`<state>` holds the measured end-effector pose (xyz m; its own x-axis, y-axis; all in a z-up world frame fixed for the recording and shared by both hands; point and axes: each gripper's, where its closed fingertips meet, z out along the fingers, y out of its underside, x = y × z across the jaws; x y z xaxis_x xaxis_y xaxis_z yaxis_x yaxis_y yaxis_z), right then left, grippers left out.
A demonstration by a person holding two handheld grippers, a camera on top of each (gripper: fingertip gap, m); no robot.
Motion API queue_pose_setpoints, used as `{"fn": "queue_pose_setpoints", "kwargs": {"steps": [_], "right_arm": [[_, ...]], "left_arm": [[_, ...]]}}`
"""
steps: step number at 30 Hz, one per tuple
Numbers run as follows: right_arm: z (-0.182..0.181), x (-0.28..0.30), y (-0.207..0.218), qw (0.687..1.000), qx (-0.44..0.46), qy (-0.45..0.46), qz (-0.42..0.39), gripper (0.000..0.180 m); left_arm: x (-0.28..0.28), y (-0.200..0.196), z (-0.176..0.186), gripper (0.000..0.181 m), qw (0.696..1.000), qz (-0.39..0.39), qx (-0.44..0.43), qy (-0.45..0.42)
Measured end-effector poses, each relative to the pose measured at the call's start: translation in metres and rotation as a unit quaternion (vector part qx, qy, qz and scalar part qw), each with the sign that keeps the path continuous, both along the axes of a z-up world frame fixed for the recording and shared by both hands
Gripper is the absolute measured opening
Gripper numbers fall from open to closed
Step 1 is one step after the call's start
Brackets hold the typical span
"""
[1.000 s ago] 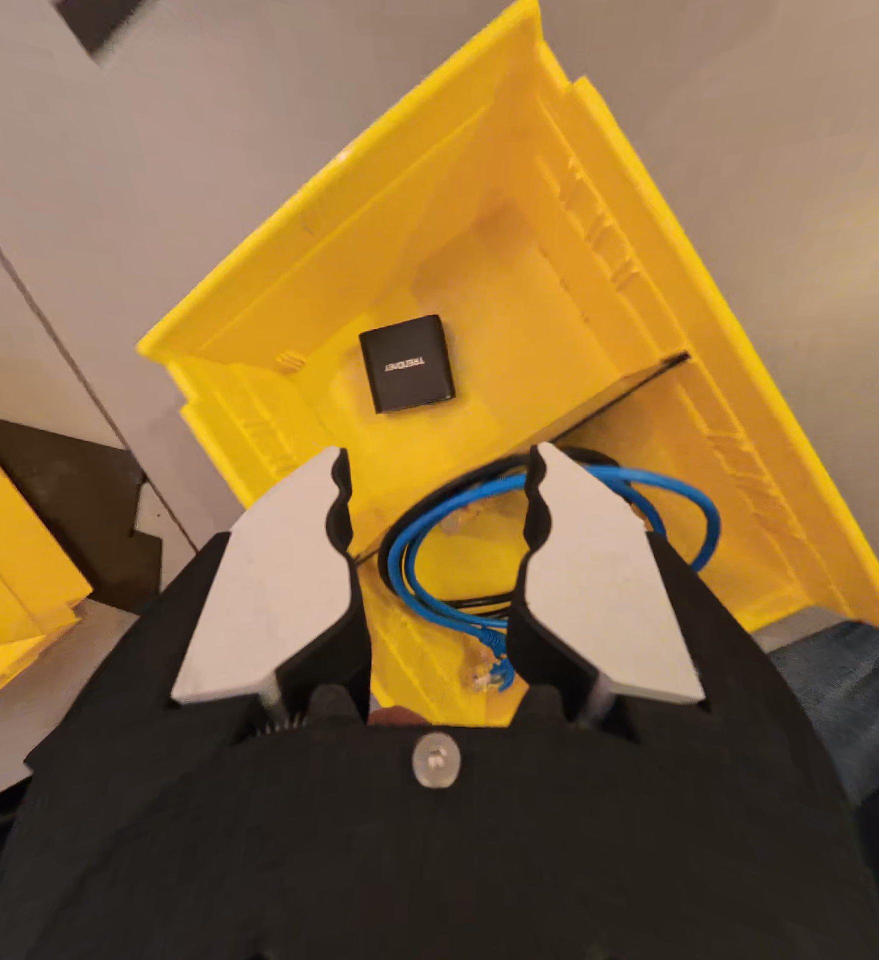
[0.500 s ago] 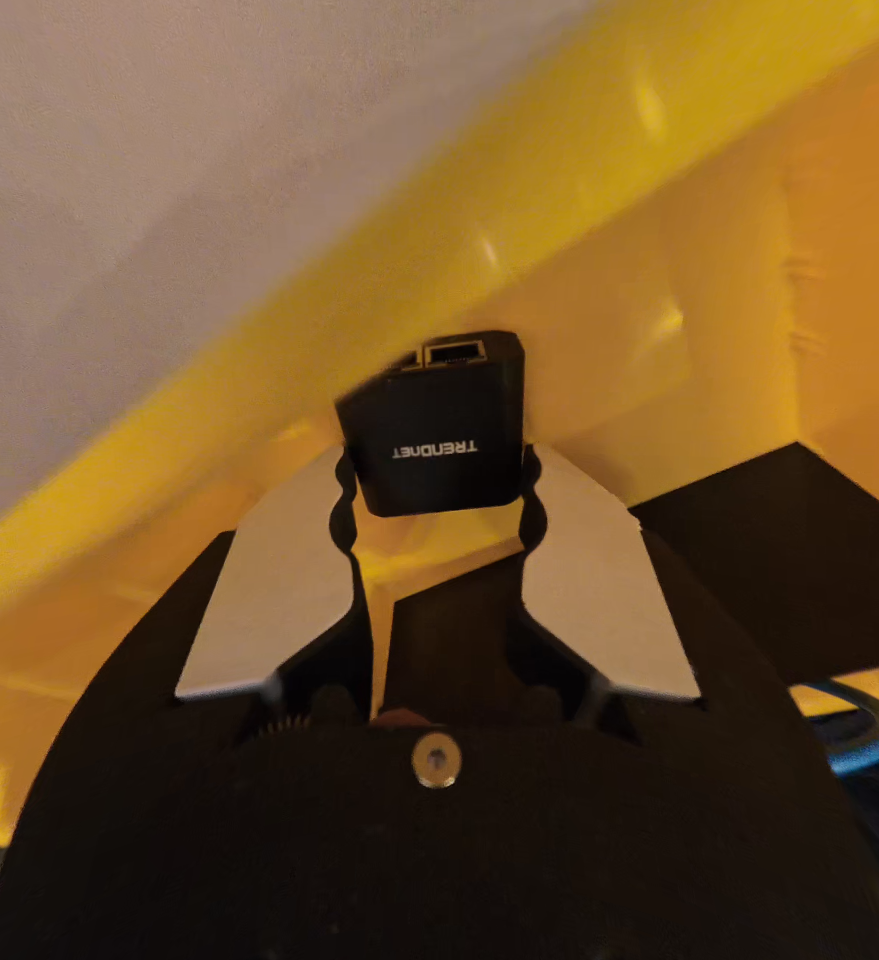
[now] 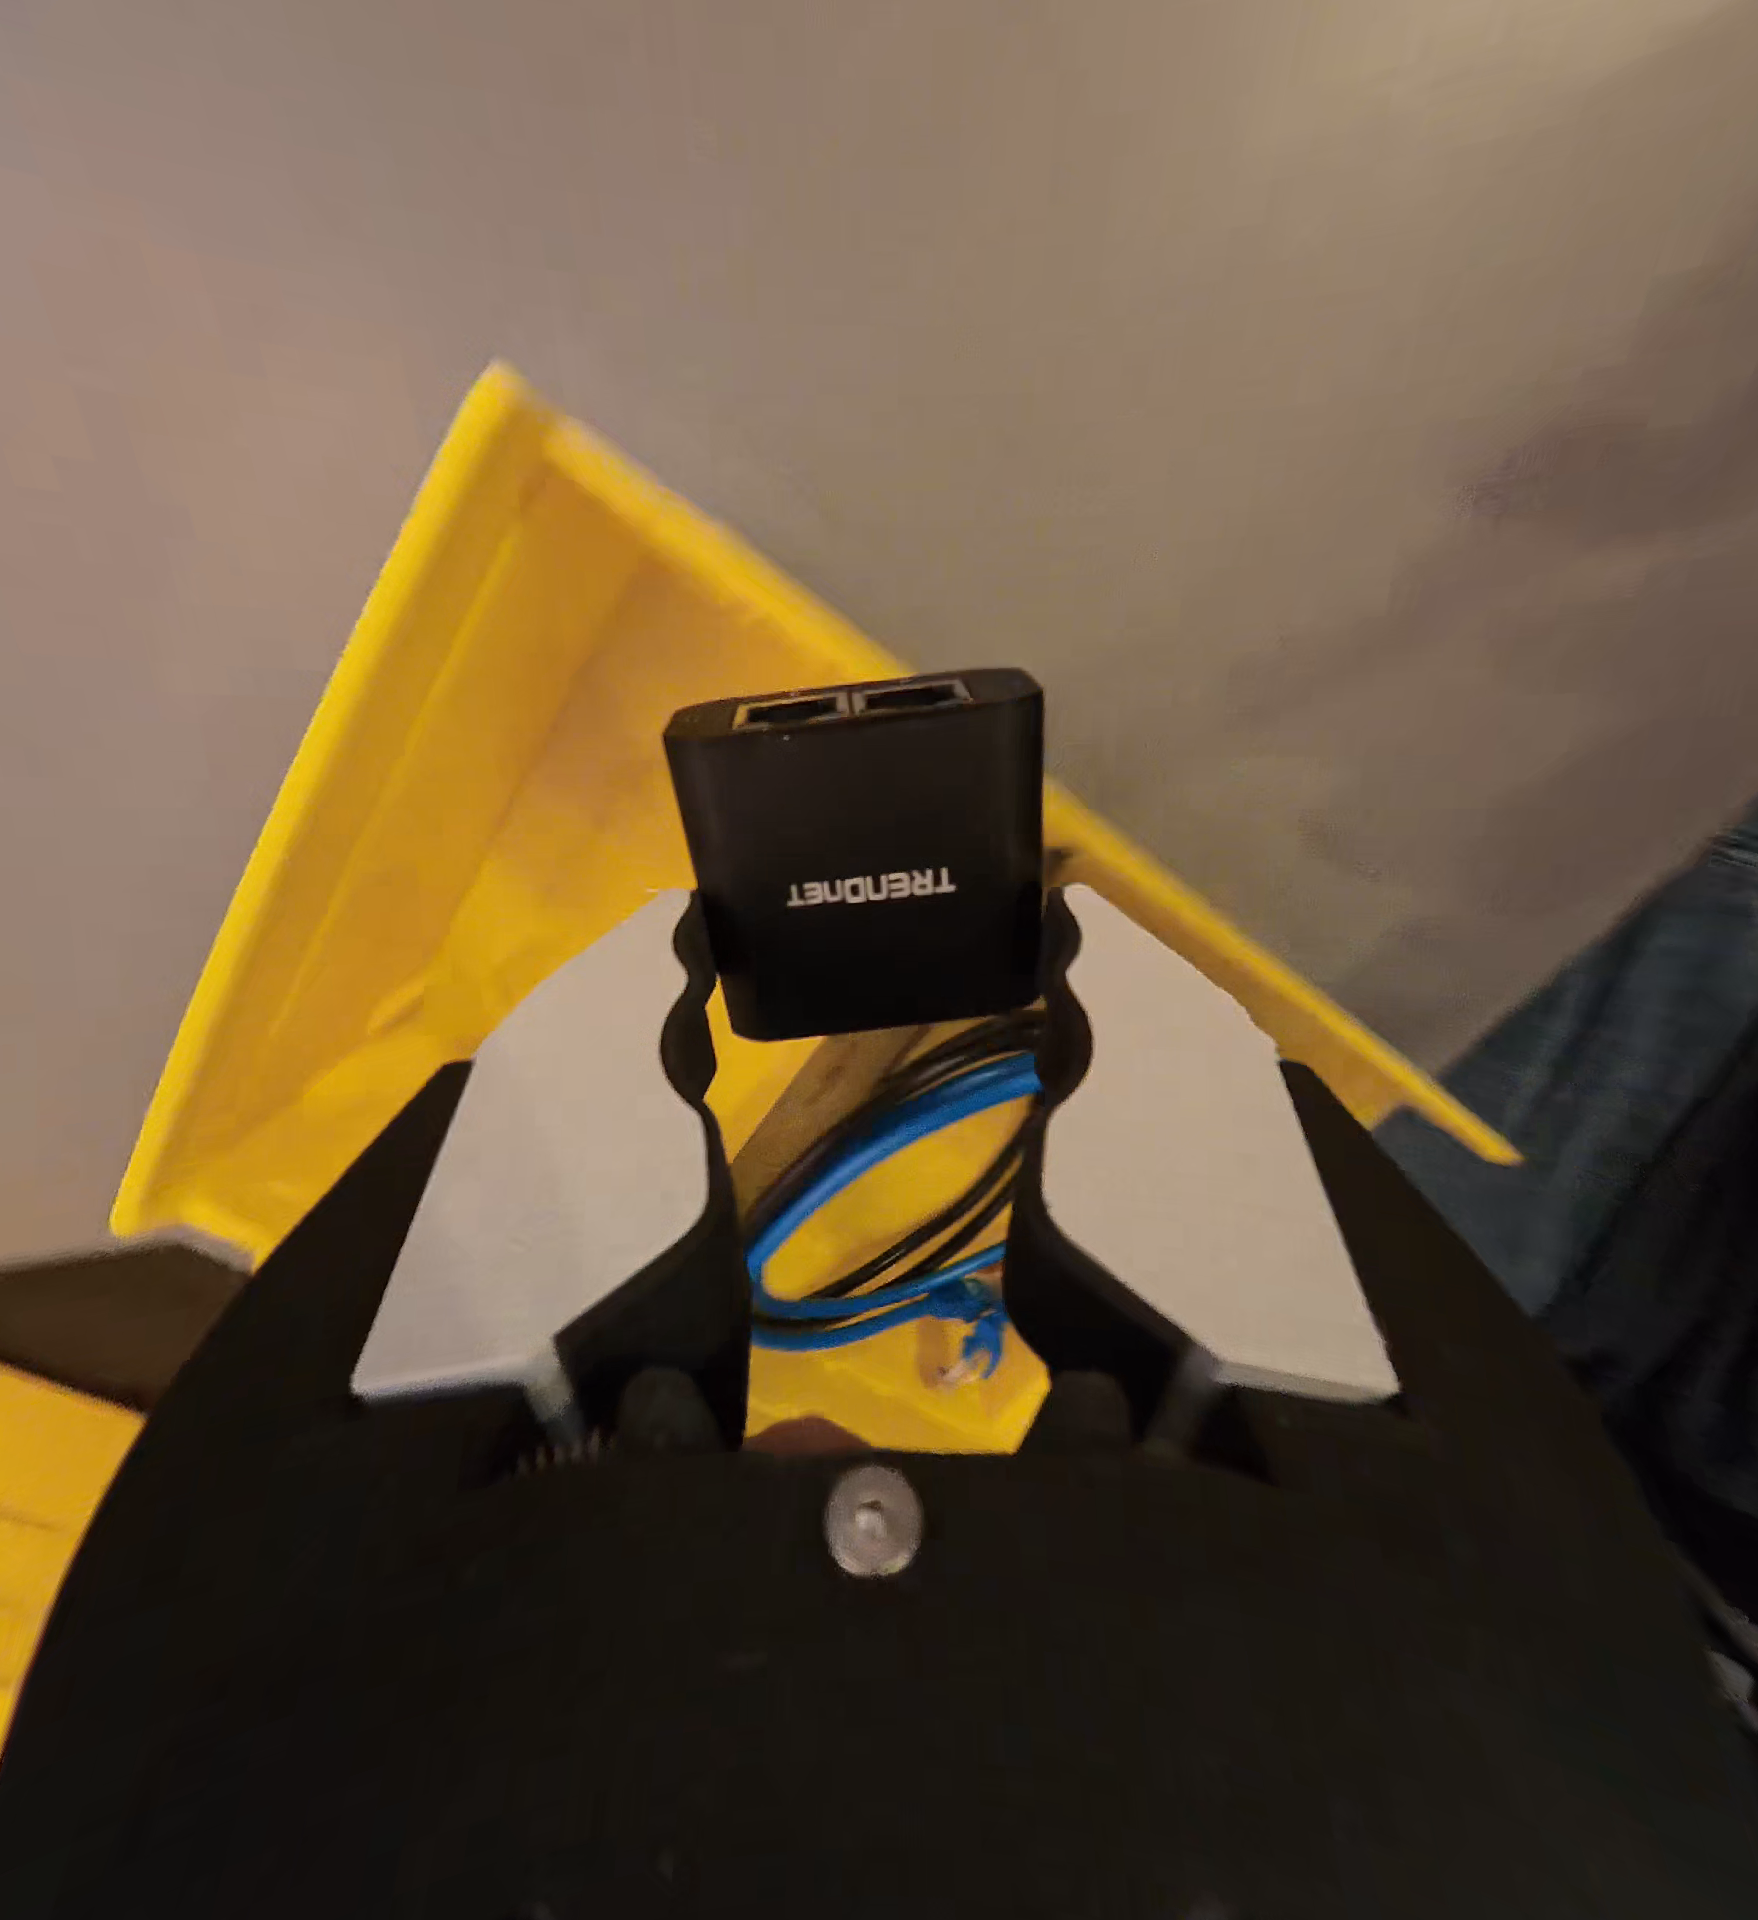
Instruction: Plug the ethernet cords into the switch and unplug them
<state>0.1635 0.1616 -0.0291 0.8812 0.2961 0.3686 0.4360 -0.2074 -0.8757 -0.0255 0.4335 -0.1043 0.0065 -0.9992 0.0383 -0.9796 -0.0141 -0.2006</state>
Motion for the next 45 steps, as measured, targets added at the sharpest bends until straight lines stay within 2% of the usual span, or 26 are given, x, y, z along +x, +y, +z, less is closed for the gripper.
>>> {"fn": "queue_pose_setpoints", "kwargs": {"steps": [6, 10, 16, 19, 21, 27, 30, 33, 36, 38, 42, 43, 44, 45], "right_arm": [[-0.010, -0.060, 0.037, 0.982, -0.040, 0.127, 0.133, 0.078], [-0.015, -0.078, 0.051, 0.979, -0.032, 0.108, 0.168, 0.084], [-0.022, -0.077, 0.061, 0.972, -0.037, 0.150, 0.175, 0.080], [-0.027, -0.075, 0.059, 0.973, -0.032, 0.136, 0.185, 0.072], [-0.024, -0.076, 0.056, 0.968, -0.020, 0.147, 0.201, 0.058], [-0.025, -0.074, 0.053, 0.962, -0.017, 0.163, 0.216, 0.056], [-0.021, -0.068, 0.053, 0.959, -0.010, 0.191, 0.210, 0.056], [-0.016, -0.058, 0.052, 0.944, -0.010, 0.255, 0.207, 0.056], [-0.006, -0.049, 0.047, 0.922, -0.007, 0.319, 0.219, 0.056], [-0.002, -0.047, 0.044, 0.906, -0.016, 0.355, 0.232, 0.056], [-0.001, -0.049, 0.041, 0.890, -0.035, 0.385, 0.242, 0.056], [-0.001, -0.047, 0.040, 0.888, -0.036, 0.390, 0.241, 0.056], [0.000, -0.045, 0.039, 0.887, -0.039, 0.393, 0.241, 0.056], [0.001, -0.045, 0.037, 0.885, -0.041, 0.395, 0.244, 0.056]], "left_arm": [[0.050, -0.095, 0.041, 0.060, 0.986, -0.165, -0.002, -0.035], [0.074, -0.149, 0.045, 0.060, 0.968, -0.250, -0.002, -0.027], [0.094, -0.194, 0.040, 0.060, 0.942, -0.335, 0.011, -0.005], [0.098, -0.208, 0.037, 0.060, 0.932, -0.361, 0.008, 0.004], [0.098, -0.212, 0.034, 0.060, 0.926, -0.376, 0.009, 0.011], [0.100, -0.215, 0.034, 0.060, 0.922, -0.386, 0.007, 0.010], [0.106, -0.213, 0.040, 0.070, 0.927, -0.374, 0.013, -0.024], [0.114, -0.209, 0.056, 0.079, 0.935, -0.338, 0.033, -0.099], [0.120, -0.204, 0.072, 0.078, 0.916, -0.326, 0.109, -0.208], [0.123, -0.207, 0.081, 0.073, 0.886, -0.330, 0.168, -0.280], [0.126, -0.215, 0.073, 0.056, 0.827, -0.360, 0.302, -0.308], [0.126, -0.218, 0.071, 0.050, 0.818, -0.362, 0.318, -0.313], [0.125, -0.224, 0.067, 0.034, 0.813, -0.370, 0.317, -0.319], [0.126, -0.229, 0.066, 0.030, 0.805, -0.375, 0.317, -0.333]]}}
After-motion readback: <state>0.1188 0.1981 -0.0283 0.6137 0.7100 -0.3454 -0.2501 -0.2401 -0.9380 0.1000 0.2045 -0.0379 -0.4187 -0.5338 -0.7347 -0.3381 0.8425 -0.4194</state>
